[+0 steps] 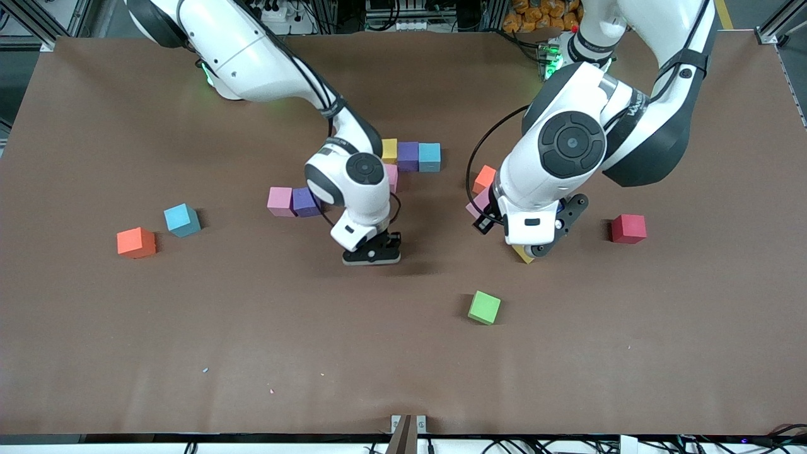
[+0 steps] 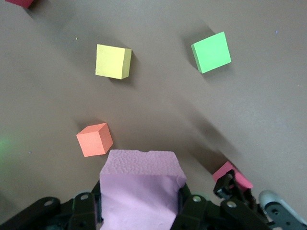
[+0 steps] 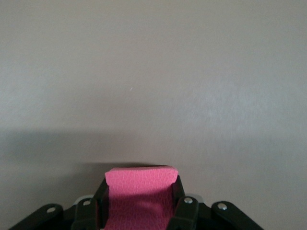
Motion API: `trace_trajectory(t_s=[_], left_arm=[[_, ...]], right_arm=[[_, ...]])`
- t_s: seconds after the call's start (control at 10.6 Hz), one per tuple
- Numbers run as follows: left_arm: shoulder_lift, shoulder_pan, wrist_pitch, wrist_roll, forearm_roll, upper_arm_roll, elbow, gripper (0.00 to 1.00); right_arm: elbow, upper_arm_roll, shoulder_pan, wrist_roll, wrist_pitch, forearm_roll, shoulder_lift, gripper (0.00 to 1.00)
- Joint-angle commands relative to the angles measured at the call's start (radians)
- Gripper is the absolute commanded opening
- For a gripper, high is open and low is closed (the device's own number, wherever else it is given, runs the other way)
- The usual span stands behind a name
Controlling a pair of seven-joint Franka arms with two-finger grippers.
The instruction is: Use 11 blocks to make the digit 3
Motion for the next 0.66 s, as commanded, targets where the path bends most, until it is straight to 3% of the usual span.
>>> trace_trajectory(t_s=[0.0, 0.19, 0.38, 0.57], left_arm=[[-0.023, 0.001, -0.01, 0.012, -0.02, -0.001, -0.024, 0.0], [-0.021, 0.001, -0.012, 0.018, -0.019, -0.001, -0.025, 0.0], [-0.021, 0.004, -0.012, 0.018, -0.014, -0.001, -0.024, 0.0], [-0.032, 0.007, -0.046, 0.021, -0.013, -0.003, -0.022, 0.0]], right_arm=[[-0.139, 0.025, -0.01, 0.009, -0.029, 0.066, -0.133, 0.31], [-0.247, 0.025, -0.002, 0.032, 0.023, 0.1, -0.199, 0.28], [-0.383, 0.022, -0.002, 0.045, 0.194, 0.1, -0.225, 0.28], [-0.405, 0.022, 0.004, 0.094, 0.207, 0.1, -0.236, 0.28]])
